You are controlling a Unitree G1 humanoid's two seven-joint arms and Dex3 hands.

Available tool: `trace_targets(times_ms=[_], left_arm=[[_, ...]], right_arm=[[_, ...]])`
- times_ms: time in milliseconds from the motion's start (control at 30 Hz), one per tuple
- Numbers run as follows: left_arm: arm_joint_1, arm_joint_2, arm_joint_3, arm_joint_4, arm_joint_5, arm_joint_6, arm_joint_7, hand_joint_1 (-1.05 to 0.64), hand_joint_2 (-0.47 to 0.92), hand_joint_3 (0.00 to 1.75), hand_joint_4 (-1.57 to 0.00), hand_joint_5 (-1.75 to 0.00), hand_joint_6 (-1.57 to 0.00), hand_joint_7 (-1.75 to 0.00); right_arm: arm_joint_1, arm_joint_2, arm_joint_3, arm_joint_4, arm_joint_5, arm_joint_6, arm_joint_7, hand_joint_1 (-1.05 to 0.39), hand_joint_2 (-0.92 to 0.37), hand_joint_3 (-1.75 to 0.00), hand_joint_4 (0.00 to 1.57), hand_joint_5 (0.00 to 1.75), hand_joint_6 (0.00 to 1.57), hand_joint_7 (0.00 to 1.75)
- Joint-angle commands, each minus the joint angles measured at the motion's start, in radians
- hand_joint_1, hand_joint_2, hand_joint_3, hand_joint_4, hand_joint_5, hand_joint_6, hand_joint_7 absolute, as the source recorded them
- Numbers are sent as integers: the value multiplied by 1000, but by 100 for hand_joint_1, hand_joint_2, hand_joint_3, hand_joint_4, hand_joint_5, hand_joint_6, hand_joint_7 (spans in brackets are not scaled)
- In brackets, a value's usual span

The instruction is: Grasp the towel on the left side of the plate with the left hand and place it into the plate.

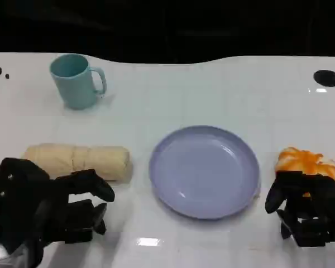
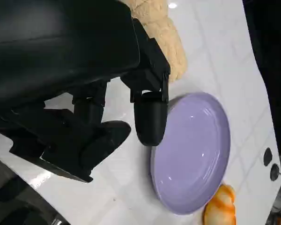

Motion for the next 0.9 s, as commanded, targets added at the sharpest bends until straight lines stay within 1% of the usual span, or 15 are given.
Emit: trace_targets(times_ms=[33, 900], left_arm=[[-4, 15, 7, -7, 4, -1, 5, -4, 62, 106, -60, -173, -62, -152], [-5, 15, 8, -7, 3, 3, 5, -4, 62, 106, -60, -172, -61, -152]], right_arm=[[-4, -13, -7, 0, 5, -2, -1, 9, -71, -95, 65, 167, 64, 147], [-4, -15, -5, 4, -3, -8, -5, 9, -71, -94, 65, 167, 64, 148]])
